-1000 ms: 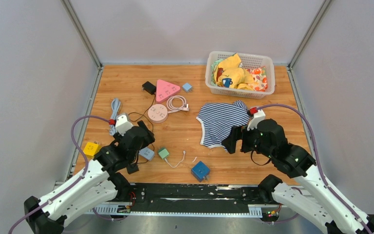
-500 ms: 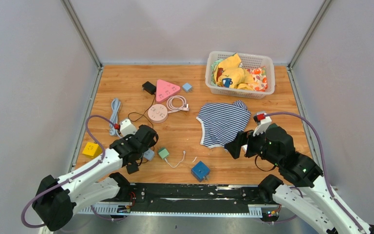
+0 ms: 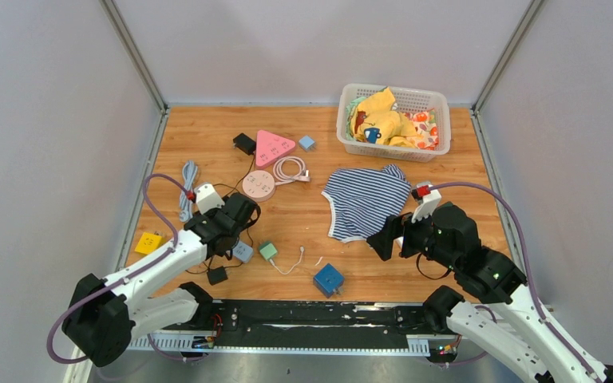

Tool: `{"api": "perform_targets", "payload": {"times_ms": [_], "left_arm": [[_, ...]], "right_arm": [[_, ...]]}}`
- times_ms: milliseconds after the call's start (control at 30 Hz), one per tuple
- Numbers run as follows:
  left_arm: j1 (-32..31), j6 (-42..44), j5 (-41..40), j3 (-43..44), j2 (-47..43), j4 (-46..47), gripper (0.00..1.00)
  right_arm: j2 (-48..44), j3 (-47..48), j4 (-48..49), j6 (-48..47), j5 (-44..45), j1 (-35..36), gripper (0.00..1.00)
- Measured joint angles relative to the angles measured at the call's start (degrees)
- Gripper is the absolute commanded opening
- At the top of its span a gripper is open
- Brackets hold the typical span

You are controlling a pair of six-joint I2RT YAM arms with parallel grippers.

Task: Insert the plug
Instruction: Pick up the plug from the center of the board.

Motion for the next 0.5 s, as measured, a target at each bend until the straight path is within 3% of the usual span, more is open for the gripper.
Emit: {"api": "perform_targets", "payload": {"times_ms": [167, 333, 500], "left_arm": [[2.27, 3.02, 0.11, 0.13, 3.41, 1.7, 0.56], [3.32, 6.14, 1.88, -0.26, 5.09, 6.71, 0.47], [3.43, 8.02, 2.67, -0.28, 7.89, 9.66, 0.46]], "right_arm": [[-0.22, 0.0, 0.0, 0.04, -0.33, 0.0, 0.96], [-0.94, 0.0, 0.0, 0.28, -0.5, 0.0, 0.95], [-0.98, 0.0, 0.02, 0.52, -0.85, 0.0, 0.95]]}}
